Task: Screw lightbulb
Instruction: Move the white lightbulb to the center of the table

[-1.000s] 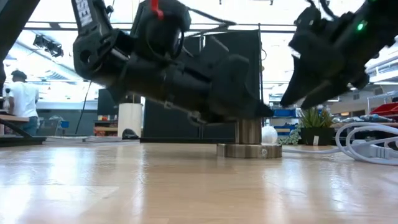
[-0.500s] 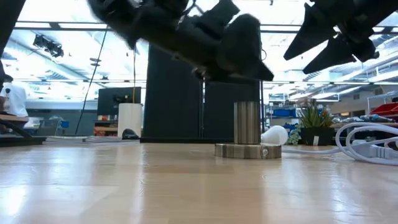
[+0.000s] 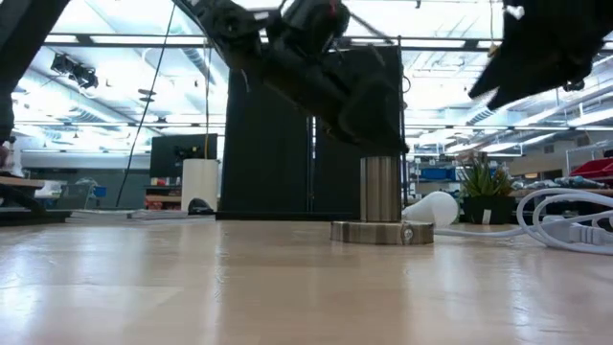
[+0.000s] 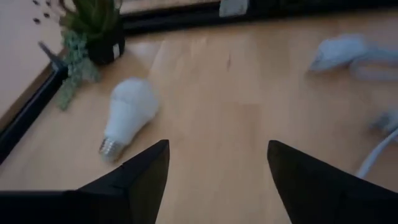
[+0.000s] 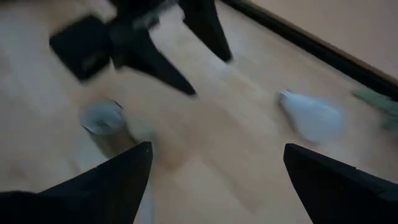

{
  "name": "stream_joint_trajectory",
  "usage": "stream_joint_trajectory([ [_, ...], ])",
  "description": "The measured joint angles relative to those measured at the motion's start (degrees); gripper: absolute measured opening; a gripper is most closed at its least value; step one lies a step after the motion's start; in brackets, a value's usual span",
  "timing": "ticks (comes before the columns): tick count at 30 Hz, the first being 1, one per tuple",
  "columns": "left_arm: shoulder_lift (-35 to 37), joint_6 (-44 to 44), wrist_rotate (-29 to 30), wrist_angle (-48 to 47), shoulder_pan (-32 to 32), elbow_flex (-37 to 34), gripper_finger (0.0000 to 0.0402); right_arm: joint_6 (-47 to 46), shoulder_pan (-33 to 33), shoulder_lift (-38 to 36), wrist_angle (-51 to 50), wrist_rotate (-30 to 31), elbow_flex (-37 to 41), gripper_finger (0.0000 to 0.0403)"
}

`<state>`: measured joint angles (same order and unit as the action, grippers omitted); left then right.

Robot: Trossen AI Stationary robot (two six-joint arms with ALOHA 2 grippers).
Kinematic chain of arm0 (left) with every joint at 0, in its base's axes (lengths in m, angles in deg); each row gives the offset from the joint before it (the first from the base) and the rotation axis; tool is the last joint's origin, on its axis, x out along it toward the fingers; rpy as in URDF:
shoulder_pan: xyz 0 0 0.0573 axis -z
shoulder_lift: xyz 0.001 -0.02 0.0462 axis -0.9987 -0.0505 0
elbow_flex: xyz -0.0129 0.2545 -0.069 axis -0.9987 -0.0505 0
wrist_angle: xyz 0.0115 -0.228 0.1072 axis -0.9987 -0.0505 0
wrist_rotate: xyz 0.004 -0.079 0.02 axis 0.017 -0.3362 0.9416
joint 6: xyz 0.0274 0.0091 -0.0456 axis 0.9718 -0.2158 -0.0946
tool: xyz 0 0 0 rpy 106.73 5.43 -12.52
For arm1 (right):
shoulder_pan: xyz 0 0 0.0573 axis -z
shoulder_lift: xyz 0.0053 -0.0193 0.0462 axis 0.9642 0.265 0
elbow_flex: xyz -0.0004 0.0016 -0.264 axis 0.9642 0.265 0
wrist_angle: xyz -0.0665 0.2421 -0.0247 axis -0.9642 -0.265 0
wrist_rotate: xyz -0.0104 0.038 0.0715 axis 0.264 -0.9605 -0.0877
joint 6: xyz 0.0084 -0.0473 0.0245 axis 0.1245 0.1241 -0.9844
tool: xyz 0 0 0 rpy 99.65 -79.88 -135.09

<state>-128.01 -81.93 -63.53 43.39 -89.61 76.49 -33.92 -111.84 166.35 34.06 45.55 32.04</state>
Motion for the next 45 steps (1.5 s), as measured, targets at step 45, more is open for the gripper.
stream_joint_trajectory([
  [45, 21.62, 0.64, 1.07, 6.62, 1.24, -28.44, 0.0213, 49.31, 35.81, -15.09, 34.27, -19.44, 22.18, 0.0373],
])
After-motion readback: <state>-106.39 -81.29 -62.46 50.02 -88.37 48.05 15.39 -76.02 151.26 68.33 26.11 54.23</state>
